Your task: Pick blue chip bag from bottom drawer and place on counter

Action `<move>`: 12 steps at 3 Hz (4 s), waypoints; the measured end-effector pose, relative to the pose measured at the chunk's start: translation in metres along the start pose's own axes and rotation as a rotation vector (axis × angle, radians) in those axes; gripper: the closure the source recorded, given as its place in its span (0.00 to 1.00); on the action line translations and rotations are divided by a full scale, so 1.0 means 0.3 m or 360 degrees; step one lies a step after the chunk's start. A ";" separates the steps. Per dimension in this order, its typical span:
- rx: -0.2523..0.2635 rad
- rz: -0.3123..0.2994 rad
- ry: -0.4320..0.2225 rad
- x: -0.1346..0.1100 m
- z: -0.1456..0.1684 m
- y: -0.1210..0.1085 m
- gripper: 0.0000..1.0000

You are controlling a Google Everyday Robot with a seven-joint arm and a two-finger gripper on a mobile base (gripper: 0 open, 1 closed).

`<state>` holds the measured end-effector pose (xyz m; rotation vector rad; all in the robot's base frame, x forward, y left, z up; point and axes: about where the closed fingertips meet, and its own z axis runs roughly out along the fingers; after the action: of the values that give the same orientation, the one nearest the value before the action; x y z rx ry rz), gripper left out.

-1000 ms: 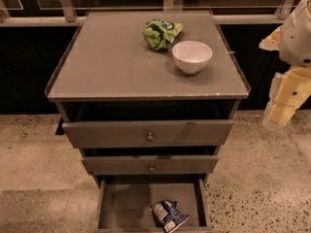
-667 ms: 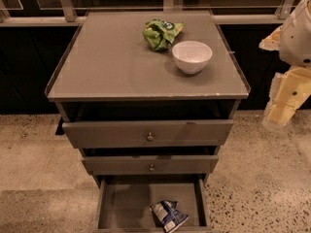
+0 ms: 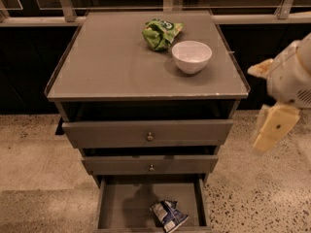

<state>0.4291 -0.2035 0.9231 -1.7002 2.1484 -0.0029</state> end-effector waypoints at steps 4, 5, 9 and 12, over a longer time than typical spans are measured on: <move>0.0019 0.0400 -0.0164 0.142 0.726 0.151 0.00; 0.0019 0.0399 -0.0164 0.141 0.725 0.152 0.00; -0.0495 0.0946 -0.0337 0.286 1.374 0.618 0.00; -0.0500 0.0947 -0.0407 0.276 1.703 0.659 0.00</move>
Offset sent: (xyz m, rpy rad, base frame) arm 0.0582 0.0375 -0.2898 0.2610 -0.1588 -0.3130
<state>0.3867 -0.1062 0.3793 -1.0578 2.4490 0.7068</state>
